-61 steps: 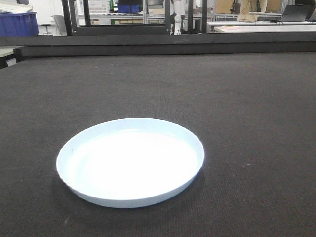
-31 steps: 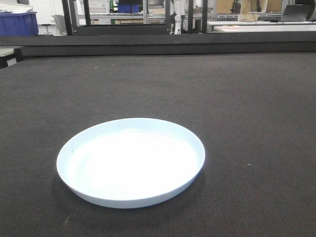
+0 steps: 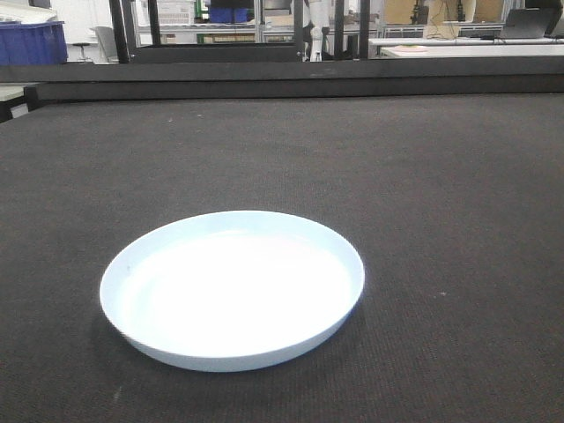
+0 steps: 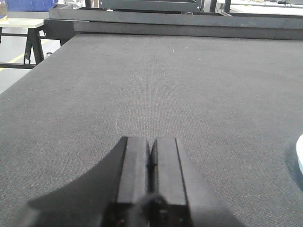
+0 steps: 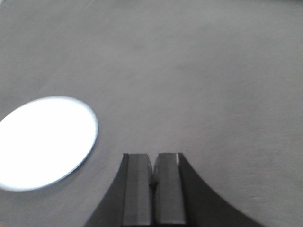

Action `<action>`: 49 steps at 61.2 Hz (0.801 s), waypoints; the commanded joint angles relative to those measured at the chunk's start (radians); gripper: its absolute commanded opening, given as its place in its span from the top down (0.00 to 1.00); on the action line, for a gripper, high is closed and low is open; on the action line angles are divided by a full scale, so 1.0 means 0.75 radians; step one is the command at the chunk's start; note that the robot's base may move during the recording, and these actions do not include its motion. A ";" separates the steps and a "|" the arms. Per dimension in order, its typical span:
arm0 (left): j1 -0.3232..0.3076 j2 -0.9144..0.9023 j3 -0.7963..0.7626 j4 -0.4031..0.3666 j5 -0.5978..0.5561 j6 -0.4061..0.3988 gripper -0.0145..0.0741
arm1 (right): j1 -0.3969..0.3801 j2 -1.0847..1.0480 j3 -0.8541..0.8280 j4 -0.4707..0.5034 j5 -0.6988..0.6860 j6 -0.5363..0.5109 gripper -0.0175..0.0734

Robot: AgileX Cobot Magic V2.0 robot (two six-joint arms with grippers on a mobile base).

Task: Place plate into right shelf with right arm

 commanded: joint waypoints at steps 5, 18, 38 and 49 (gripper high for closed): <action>-0.007 -0.007 0.011 -0.005 -0.114 -0.004 0.89 | 0.002 0.275 -0.115 0.274 0.056 -0.248 0.75; -0.007 -0.007 0.011 -0.005 -0.114 -0.004 0.89 | 0.133 0.557 -0.195 0.325 0.004 -0.266 0.75; -0.007 -0.007 0.011 -0.005 -0.114 -0.004 0.89 | 0.607 0.963 -0.263 0.223 -0.282 -0.266 0.70; -0.007 -0.007 0.011 -0.005 -0.114 -0.004 0.89 | 0.685 1.175 -0.307 0.171 -0.372 -0.266 0.37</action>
